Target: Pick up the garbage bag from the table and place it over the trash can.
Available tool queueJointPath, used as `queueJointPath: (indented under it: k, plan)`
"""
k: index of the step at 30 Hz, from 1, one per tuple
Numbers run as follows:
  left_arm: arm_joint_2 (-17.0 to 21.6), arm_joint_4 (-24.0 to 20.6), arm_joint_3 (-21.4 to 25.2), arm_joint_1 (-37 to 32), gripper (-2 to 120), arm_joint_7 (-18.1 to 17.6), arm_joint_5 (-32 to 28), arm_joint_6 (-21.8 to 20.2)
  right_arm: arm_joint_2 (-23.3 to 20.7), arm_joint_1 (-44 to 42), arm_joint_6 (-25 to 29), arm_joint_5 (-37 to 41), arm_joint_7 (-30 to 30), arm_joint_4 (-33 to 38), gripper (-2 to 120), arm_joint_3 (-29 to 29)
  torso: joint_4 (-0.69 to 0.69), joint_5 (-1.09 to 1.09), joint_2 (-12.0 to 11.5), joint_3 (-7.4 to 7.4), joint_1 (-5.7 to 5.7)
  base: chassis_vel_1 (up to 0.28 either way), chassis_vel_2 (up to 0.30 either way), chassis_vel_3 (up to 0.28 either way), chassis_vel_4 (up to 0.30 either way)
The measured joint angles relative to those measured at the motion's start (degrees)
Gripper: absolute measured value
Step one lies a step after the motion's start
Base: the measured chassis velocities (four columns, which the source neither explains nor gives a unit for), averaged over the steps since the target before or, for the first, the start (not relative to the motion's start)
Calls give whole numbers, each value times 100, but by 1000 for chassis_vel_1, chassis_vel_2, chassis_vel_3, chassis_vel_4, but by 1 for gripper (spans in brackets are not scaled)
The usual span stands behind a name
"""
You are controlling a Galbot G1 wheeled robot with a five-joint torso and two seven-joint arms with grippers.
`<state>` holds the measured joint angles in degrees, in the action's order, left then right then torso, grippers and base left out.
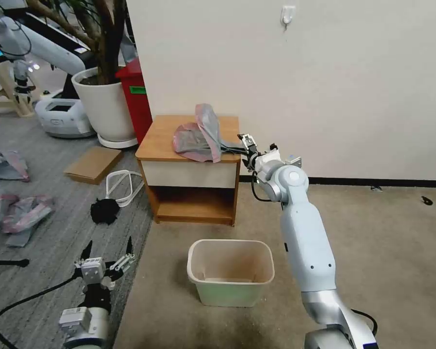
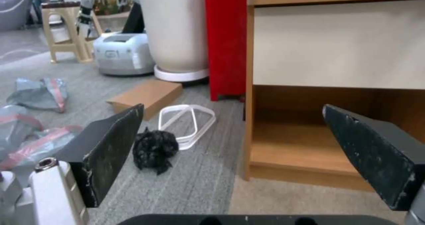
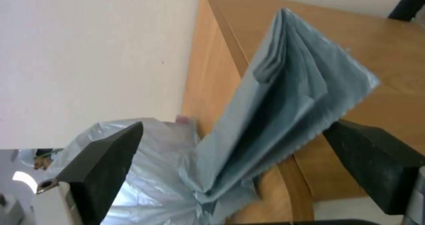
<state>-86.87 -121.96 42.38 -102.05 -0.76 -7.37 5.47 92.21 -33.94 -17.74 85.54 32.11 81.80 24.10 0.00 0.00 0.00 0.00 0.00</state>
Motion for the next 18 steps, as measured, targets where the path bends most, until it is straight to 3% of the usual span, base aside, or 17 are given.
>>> queueJointPath:
  k: [12,18]
  plan:
    - [8,-38,47,-17,100,-7,-15,7,-4,74,120,-202,-16,-125,90,-30,0,0,0,0,0,0,0,0,0]
    - [18,-47,69,-19,100,-11,-30,7,-6,84,128,-265,-18,-147,66,-44,0,0,0,0,0,0,0,0,0]
